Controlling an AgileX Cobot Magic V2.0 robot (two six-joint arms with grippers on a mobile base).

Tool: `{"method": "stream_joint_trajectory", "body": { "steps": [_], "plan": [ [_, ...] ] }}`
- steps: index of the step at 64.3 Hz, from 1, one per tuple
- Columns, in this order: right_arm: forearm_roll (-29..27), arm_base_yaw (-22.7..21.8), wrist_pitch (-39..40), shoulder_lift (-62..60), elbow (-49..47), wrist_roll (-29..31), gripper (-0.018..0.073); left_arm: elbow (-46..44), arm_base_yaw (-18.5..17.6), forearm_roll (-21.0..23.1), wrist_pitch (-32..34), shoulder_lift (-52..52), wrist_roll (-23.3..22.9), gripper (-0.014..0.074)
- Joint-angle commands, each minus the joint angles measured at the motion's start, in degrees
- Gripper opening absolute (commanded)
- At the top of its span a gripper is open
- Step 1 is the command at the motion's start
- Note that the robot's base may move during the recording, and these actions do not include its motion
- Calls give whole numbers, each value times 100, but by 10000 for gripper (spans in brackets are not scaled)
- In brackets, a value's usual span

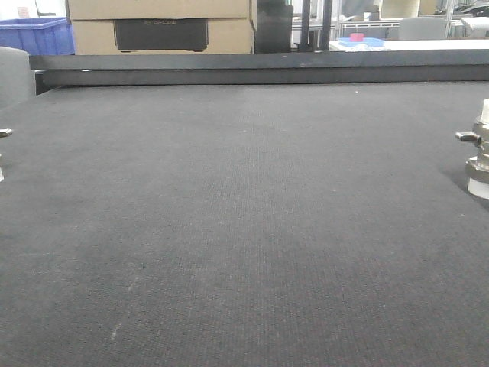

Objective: Place valve from conveyor to right shelf box

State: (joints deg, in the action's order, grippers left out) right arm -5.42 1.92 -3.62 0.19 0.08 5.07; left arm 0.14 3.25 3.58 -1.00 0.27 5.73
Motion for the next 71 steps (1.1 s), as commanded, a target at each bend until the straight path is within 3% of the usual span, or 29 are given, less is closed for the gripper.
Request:
{"method": "stream_joint_trajectory", "body": {
  "steps": [1, 32, 49, 56, 64, 71],
  "plan": [
    [14, -12, 119, -19, -8, 0, -162, -14, 10, 34, 100, -27, -39, -111],
    [14, -12, 119, -19, -8, 0, -162, -14, 10, 34, 100, -27, -39, -111],
    [14, -12, 311, -19, -8, 0, -162, -14, 9, 34, 400, -27, -39, -111],
    [14, -12, 596, -19, -8, 0, -162, -14, 9, 60, 846, -27, -39, -111],
    [3, -12, 965, -19, -8, 0, -162, -14, 9, 506, 1270, -27, -39, -111],
    [-40, -12, 546, -19, -585, 0, -162, -242, 9, 634, 1188, -27, -39, -111]
  ]
}}
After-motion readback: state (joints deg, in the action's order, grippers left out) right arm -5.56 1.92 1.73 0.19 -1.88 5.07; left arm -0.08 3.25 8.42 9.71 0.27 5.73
